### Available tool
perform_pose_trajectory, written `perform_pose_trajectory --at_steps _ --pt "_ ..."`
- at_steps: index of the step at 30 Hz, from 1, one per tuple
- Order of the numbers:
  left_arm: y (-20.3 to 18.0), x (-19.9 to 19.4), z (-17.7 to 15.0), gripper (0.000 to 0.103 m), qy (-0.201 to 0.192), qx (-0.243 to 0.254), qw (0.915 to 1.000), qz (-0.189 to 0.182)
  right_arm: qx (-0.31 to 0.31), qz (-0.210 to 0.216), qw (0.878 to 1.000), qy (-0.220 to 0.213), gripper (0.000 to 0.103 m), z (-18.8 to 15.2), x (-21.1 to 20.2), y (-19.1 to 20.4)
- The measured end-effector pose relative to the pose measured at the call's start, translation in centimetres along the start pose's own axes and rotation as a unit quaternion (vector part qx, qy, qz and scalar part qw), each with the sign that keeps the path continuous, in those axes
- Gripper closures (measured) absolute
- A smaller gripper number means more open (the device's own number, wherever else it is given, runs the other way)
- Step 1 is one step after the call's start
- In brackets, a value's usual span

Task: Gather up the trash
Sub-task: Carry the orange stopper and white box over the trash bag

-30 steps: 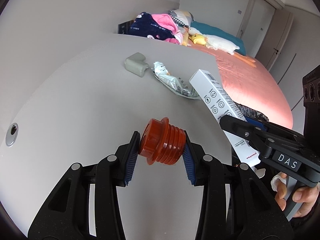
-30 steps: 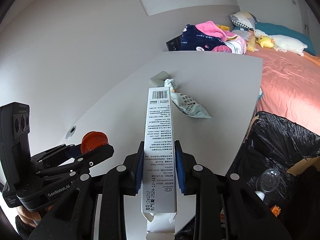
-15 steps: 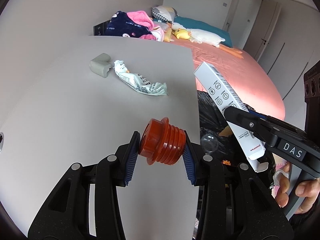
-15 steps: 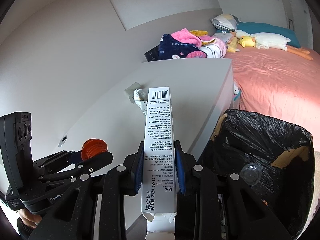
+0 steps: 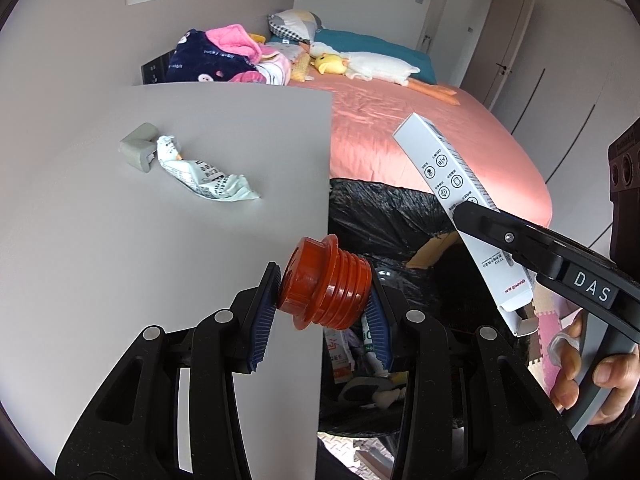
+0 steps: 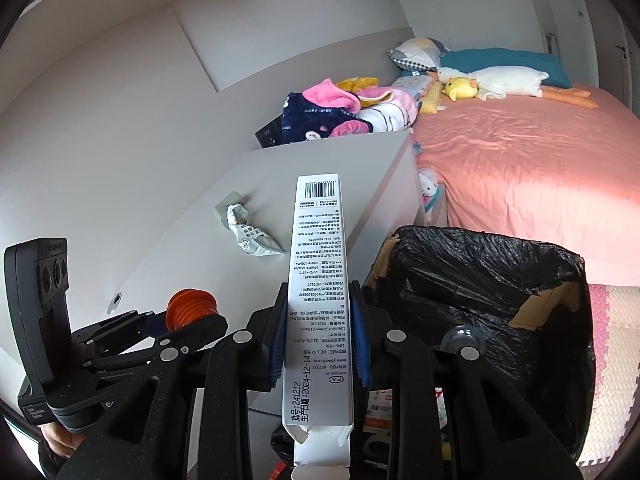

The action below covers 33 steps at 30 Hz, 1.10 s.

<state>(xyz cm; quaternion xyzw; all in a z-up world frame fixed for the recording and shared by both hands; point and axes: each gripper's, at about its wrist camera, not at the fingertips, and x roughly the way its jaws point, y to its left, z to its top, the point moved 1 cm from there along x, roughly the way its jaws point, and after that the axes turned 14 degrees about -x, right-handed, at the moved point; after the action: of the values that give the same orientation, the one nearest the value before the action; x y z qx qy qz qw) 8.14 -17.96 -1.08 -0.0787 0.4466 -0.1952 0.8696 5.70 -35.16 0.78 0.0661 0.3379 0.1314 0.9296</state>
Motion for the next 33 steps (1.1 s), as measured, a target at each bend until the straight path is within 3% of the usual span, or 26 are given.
perform_pose_trajectory --at_steps 22,23,24,25,26,29,33 --pt "-8.6 2.3 -1.0 0.060 0.038 0.068 0.9956 -0.052 0.055 -0.061 0.996 -0.032 0.072 -1.1 -5.6 -7.6" --pt "-8.8 2.5 -1.0 0.054 0.047 0.068 0.9945 -0.064 0.057 -0.066 0.996 -0.031 0.064 -1.1 -5.8 -7.9" --pt "-8.8 2.5 -1.0 0.027 0.050 0.063 0.9944 -0.067 0.061 -0.074 0.995 -0.031 0.053 -1.1 -6.0 -8.2" --pt "-8.9 2.5 -1.0 0.007 0.044 0.057 0.9955 -0.062 0.067 -0.090 0.993 -0.036 0.026 -1.2 -6.3 -8.5" --pt "-8.9 2.3 -1.0 0.006 0.035 0.054 0.9962 -0.059 0.070 -0.103 0.991 -0.043 0.017 -1.2 -6.7 -8.6" --pt "-8.9 2.3 -0.7 0.006 0.034 0.058 0.9961 -0.057 0.076 -0.131 0.987 -0.052 0.017 -1.1 -7.4 -9.2" --pt "-8.5 2.1 -0.3 0.006 0.028 0.052 0.9967 -0.055 0.081 -0.130 0.987 -0.055 0.017 -1.2 -7.5 -9.7"
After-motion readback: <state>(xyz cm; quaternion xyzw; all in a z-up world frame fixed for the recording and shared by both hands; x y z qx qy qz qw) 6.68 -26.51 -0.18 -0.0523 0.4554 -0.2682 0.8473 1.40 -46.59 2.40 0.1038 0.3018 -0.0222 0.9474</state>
